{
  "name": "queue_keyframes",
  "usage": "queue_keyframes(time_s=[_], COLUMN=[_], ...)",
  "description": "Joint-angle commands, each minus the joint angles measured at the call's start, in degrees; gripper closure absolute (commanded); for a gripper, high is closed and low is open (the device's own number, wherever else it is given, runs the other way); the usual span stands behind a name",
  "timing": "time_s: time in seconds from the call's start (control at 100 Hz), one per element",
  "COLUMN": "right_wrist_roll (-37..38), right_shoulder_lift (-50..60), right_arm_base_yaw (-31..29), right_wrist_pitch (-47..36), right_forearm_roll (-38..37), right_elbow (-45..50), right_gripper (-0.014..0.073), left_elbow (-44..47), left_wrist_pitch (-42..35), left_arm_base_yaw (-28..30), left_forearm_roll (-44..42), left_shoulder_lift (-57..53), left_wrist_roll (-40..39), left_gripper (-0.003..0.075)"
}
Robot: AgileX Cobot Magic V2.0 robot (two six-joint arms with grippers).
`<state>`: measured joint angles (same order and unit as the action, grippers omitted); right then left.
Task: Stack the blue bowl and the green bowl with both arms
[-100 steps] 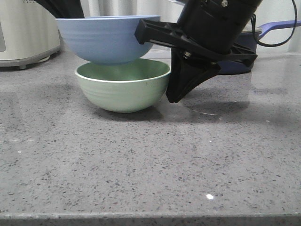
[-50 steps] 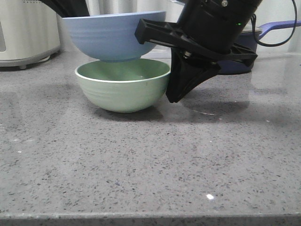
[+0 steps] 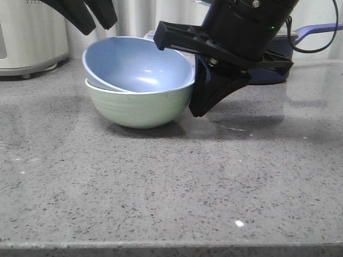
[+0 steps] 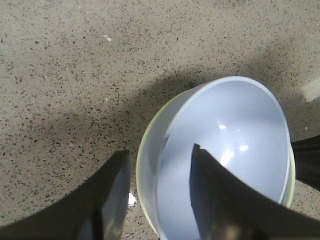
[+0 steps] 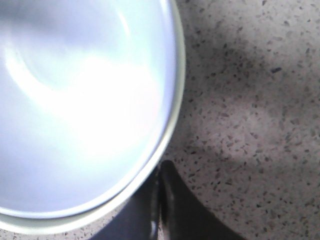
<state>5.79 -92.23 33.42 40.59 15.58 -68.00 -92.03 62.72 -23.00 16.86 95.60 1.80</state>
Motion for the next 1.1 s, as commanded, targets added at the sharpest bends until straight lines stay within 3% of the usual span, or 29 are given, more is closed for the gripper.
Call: queue_keyframes(time_s=[0.0,0.32,0.75,1.09], right_wrist_roll=[-0.42,-0.42,-0.42,-0.42], right_shoulder_lift=[2.21,2.21,2.73,12.04], right_arm_base_yaw=[-0.07,-0.07,-2.67,-8.52], right_wrist_pitch=[-2.3,-2.3,3.04,0.25], right_forearm_roll=[0.68,0.68,-0.75,-1.6], right_elbow=[-1.25,-1.25,-0.79,6.37], right_gripper=[0.0667,0.0667,0.0667,0.0667], left_elbow=[-1.89,-1.89,5.19,17.08], left_wrist_pitch=[-0.95,-0.83,-5.9,-11.17], left_arm_base_yaw=[-0.49,-0.49,0.18,10.09], left_forearm_roll=[1.81,1.57,-8.13,-9.68], left_shoulder_lift=[-2.34,-3.25,-12.71,-24.13], left_wrist_roll=[-0.03,-0.03,-2.61,-2.7], left_gripper=[0.0405,0.0405,0.0406,0.0435])
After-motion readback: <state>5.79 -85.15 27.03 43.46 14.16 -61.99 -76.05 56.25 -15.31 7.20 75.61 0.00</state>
